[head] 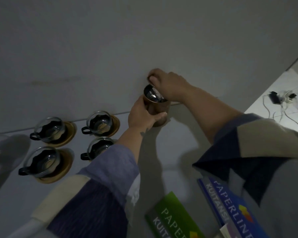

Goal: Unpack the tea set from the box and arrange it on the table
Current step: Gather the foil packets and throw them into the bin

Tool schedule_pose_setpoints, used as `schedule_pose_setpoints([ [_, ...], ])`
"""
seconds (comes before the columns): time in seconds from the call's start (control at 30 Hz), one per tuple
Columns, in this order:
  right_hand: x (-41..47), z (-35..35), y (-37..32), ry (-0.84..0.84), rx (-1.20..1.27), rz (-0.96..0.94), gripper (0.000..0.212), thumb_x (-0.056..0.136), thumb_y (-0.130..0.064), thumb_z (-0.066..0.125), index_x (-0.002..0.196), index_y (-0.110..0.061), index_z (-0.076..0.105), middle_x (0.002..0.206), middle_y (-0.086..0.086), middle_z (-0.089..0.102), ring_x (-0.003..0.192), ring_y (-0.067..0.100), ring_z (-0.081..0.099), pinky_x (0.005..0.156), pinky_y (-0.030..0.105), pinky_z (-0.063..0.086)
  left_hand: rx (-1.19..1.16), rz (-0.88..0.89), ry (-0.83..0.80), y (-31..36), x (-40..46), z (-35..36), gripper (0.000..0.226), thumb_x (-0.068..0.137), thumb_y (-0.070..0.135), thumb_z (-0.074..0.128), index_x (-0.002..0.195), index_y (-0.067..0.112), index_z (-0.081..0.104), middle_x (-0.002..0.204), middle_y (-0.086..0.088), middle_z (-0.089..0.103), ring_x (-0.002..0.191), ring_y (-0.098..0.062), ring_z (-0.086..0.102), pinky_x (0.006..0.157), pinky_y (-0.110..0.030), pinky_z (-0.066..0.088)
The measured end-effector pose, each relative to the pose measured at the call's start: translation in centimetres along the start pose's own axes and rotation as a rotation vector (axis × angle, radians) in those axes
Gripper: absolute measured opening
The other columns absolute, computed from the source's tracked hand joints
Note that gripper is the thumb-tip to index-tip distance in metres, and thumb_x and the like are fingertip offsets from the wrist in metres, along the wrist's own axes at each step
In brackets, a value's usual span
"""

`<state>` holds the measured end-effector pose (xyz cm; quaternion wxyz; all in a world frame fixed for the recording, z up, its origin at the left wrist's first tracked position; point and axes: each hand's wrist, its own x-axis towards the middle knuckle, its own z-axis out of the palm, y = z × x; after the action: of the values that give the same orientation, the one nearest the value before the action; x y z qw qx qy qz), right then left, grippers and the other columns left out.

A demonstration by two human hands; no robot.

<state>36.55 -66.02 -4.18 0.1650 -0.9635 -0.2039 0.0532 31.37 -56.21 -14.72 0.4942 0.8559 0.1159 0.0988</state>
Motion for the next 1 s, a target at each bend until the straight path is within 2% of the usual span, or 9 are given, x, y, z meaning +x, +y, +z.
schedule_pose_setpoints([
  [0.13,-1.7,0.3,-0.2,0.017,0.071,0.05,0.04,0.099,-0.048,0.029,0.137,-0.038,0.036,0.127,0.018,0.048,0.119,0.038,0.043,0.103,0.045,0.033,-0.011,-0.02,-0.026,0.4,-0.3,-0.2,0.077,0.059,0.042,0.086,0.125,0.025,0.051,0.127,0.007,0.06,0.119,-0.015,0.055,0.092,-0.024,0.042],
  [0.2,-4.2,-0.1,-1.1,0.066,0.109,0.063,0.041,0.099,-0.05,0.029,0.139,-0.042,0.034,0.127,0.017,0.044,0.118,0.039,0.042,0.102,0.046,0.035,0.021,-0.012,-0.038,0.6,-0.4,-0.4,0.076,0.061,0.042,0.085,0.126,0.023,0.049,0.129,0.005,0.059,0.119,-0.018,0.054,0.092,-0.025,0.043],
  [0.3,-8.6,0.0,-1.4,0.162,0.115,0.048,0.044,0.098,-0.049,0.034,0.141,-0.039,0.032,0.128,0.015,0.044,0.117,0.037,0.042,0.099,0.044,0.036,0.058,0.01,-0.053,0.7,-0.4,-0.7,0.069,0.067,0.036,0.081,0.126,0.018,0.049,0.127,-0.003,0.059,0.117,-0.025,0.055,0.092,-0.034,0.047],
  [0.37,-11.3,1.7,-0.9,0.188,0.116,0.071,0.047,0.097,-0.049,0.039,0.14,-0.032,0.034,0.128,0.014,0.046,0.115,0.035,0.043,0.096,0.043,0.037,0.071,0.001,-0.048,0.6,-0.4,-0.8,0.063,0.069,0.036,0.076,0.124,0.018,0.05,0.125,-0.004,0.06,0.115,-0.027,0.056,0.09,-0.033,0.046],
  [0.43,-13.3,4.3,0.1,0.154,0.089,0.128,0.049,0.095,-0.051,0.042,0.136,-0.026,0.037,0.127,0.012,0.047,0.113,0.034,0.044,0.094,0.041,0.038,0.034,0.001,-0.041,0.6,-0.5,-0.9,0.071,0.063,0.043,0.074,0.126,0.02,0.051,0.125,-0.002,0.061,0.115,-0.022,0.057,0.095,-0.033,0.046],
  [0.53,-14.9,8.6,1.1,0.054,-0.011,0.144,0.05,0.093,-0.052,0.043,0.132,-0.021,0.041,0.127,0.01,0.048,0.111,0.032,0.045,0.09,0.041,0.04,0.034,-0.006,-0.049,0.4,-0.5,-0.9,0.087,0.056,0.047,0.085,0.13,0.02,0.047,0.132,-0.001,0.057,0.121,-0.021,0.054,0.101,-0.035,0.045],
  [0.77,-15.6,14.0,1.0,0.007,-0.134,0.103,0.048,0.093,-0.042,0.047,0.137,-0.025,0.037,0.146,0.006,0.033,0.124,0.033,0.034,0.106,0.043,0.033,0.069,-0.013,-0.065,0.2,-0.2,-0.7,0.091,0.059,0.044,0.086,0.134,0.017,0.044,0.138,-0.003,0.052,0.127,-0.023,0.049,0.105,-0.035,0.041],
  [0.87,-15.8,14.3,1.2,0.047,-0.102,0.096,0.048,0.091,-0.039,0.051,0.136,-0.028,0.037,0.146,0.004,0.034,0.125,0.032,0.034,0.106,0.043,0.034,0.074,-0.044,-0.067,0.9,-0.5,-0.6,0.1,0.061,0.041,0.086,0.141,0.013,0.033,0.144,-0.006,0.043,0.134,-0.024,0.042,0.111,-0.036,0.036],
  [1.0,-16.0,14.3,1.4,0.032,-0.104,0.068,0.045,0.092,-0.045,0.048,0.133,-0.028,0.038,0.142,0.003,0.036,0.123,0.031,0.036,0.105,0.043,0.033,0.157,-0.105,-0.105,2.9,-1.5,-1.5,0.12,0.071,0.04,0.08,0.151,0.003,-0.002,0.158,-0.012,0.009,0.146,-0.026,0.015,0.118,-0.032,0.016],
])
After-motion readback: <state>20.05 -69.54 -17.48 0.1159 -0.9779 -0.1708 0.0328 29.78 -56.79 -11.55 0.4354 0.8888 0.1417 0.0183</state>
